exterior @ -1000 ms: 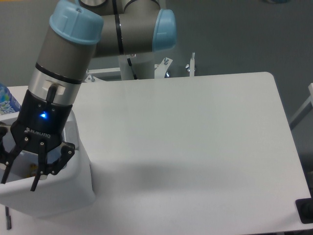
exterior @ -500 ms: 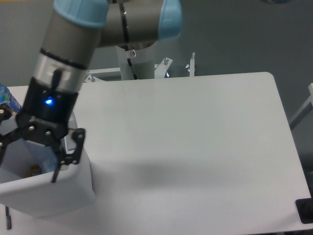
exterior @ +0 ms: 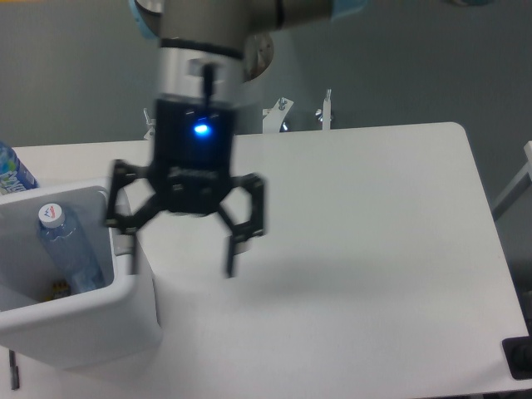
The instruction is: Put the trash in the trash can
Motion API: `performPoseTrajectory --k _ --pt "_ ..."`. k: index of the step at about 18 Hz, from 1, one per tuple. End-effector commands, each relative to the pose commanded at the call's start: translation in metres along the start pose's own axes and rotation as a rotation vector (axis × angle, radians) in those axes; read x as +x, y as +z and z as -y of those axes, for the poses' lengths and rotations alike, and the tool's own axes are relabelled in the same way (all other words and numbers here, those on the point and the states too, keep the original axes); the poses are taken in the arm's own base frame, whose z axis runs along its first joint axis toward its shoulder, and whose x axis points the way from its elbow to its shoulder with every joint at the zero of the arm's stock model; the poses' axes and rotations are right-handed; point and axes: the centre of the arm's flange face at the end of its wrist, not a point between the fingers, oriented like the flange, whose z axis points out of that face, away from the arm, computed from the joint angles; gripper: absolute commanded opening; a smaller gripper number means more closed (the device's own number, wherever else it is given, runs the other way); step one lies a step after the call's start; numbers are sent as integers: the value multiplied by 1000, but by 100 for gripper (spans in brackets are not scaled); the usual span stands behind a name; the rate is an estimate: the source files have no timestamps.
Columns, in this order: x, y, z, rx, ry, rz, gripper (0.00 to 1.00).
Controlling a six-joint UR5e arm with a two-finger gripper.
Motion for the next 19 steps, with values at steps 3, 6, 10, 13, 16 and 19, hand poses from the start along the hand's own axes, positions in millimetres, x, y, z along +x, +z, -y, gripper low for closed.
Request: performPoseTrajectory --k 3,6,10,13,16,19 --pt "-39 -7 -16 -111 94 60 100" --pt "-71 -12 -41 -260 302 232 100" --pt "-97 -16 -57 -410 460 294 100" --pt "-115 -25 -63 -474 534 289 100" --pt "-132 -38 -64 -485 534 307 100" --pt "-140 -43 -63 -476 512 314 100"
